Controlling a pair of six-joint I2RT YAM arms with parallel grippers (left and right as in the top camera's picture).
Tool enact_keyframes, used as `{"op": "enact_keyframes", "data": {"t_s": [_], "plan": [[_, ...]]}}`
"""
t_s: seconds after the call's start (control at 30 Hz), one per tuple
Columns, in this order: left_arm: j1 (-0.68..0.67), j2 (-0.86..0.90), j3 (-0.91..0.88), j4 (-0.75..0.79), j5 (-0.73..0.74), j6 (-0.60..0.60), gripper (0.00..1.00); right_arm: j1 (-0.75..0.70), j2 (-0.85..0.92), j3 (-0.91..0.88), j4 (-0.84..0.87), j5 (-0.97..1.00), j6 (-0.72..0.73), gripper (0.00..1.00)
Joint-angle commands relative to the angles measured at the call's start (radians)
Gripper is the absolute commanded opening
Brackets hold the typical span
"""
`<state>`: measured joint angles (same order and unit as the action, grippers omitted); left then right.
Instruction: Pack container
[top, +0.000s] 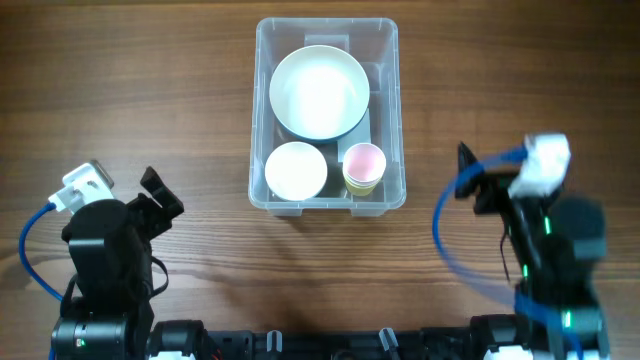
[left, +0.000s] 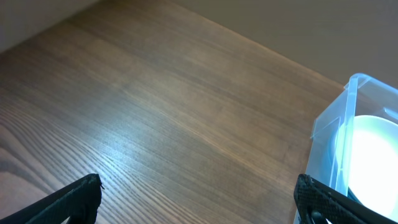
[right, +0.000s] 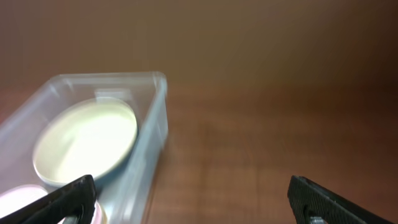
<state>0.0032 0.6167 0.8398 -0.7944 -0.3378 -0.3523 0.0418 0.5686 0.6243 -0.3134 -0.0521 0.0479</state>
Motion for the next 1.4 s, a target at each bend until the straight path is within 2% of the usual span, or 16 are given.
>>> {"op": "enact_keyframes", "data": {"t_s": [0.0, 0.03, 0.13, 0.27, 0.33, 0.47, 0.57, 1.13, 1.27, 1.37], "plan": [[0.008, -0.002, -0.005, 0.003, 0.012, 0.015, 1.00, 0.006, -0.224, -0.170, 0.060, -0.017, -0.055, 1.00], [0.008, -0.002, -0.005, 0.003, 0.012, 0.015, 1.00, 0.006, -0.315, -0.249, 0.122, -0.027, -0.055, 1.00], [0.008, -0.002, -0.005, 0.003, 0.012, 0.015, 1.00, 0.006, -0.432, -0.372, 0.293, -0.022, -0.077, 1.00], [0.008, -0.002, -0.005, 0.003, 0.012, 0.015, 1.00, 0.006, -0.536, -0.481, 0.484, -0.005, -0.192, 1.00], [0.008, -0.002, -0.005, 0.003, 0.012, 0.015, 1.00, 0.006, -0.565, -0.523, 0.524, -0.009, -0.234, 1.00], [0.008, -0.002, -0.005, 0.003, 0.012, 0.015, 1.00, 0.006, -0.565, -0.574, 0.473, -0.008, -0.253, 1.00], [0.008, -0.002, -0.005, 0.003, 0.012, 0.015, 1.00, 0.006, -0.566, -0.610, 0.323, -0.090, -0.186, 1.00], [0.008, -0.002, -0.005, 0.003, 0.012, 0.015, 1.00, 0.006, -0.564, -0.613, 0.312, -0.106, -0.179, 1.00], [0.005, -0.106, -0.005, -0.047, 0.022, -0.001, 1.00, 0.006, -0.564, -0.613, 0.313, -0.106, -0.179, 1.00], [0.005, -0.215, -0.009, -0.157, 0.155, -0.003, 1.00, 0.006, -0.564, -0.613, 0.312, -0.106, -0.178, 1.00]]}}
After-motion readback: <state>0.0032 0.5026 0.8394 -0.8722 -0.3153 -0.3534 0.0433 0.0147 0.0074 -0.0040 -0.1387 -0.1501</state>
